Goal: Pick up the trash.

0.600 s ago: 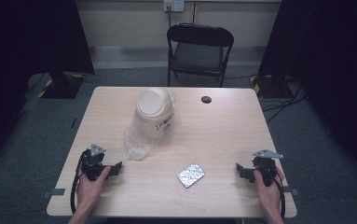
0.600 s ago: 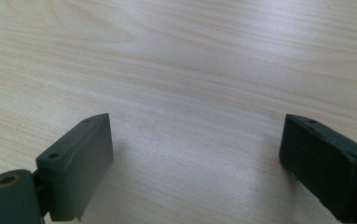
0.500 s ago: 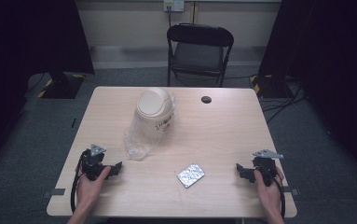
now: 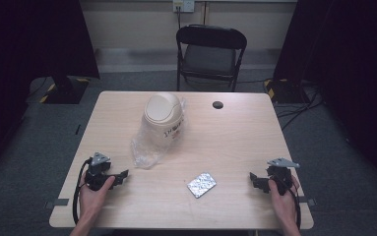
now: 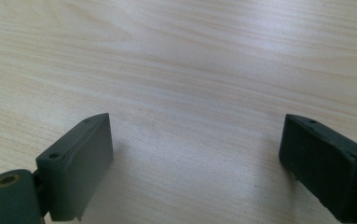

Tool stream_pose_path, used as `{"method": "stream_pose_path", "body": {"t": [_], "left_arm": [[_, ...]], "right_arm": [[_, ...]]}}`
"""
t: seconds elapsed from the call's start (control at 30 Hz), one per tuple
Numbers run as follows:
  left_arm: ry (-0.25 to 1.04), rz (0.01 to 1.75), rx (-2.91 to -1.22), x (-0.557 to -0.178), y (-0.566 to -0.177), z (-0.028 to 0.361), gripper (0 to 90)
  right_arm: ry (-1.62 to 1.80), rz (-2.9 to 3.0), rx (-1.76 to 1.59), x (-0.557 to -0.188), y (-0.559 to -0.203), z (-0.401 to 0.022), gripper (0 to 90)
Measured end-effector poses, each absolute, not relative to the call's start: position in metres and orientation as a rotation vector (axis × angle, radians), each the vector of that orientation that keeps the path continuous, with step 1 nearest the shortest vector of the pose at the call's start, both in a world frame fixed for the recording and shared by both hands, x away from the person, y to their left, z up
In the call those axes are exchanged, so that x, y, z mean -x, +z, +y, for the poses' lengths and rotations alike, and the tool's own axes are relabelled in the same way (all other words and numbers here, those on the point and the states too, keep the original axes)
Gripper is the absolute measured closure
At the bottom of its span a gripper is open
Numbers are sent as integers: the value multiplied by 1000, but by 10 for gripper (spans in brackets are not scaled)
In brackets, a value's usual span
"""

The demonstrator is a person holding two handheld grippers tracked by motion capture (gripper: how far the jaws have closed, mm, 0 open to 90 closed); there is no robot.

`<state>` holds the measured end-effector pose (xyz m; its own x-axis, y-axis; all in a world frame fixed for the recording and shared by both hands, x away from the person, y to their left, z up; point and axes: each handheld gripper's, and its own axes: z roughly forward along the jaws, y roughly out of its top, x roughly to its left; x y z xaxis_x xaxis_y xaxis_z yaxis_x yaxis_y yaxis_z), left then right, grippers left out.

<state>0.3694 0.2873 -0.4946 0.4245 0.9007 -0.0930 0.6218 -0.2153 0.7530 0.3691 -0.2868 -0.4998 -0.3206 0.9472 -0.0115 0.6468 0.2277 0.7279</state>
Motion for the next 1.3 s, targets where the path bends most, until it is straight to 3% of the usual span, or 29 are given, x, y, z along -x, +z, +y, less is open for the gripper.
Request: {"method": "stream_pose_path", "body": {"t": [0.27,0.67,1.3], "left_arm": [[537,1212,-1943,-363,-475,279,207],[436,1046,-1888,-378,-445,261,227],[447,885,-1895,-409,-403,230,206]], "right_arm": [[875,2050,-1463,-369,-500,-287,91],[874,2051,-1457,-369,-500,-287,94],[873,2049,-1456,-369,-500,-287,95]]}}
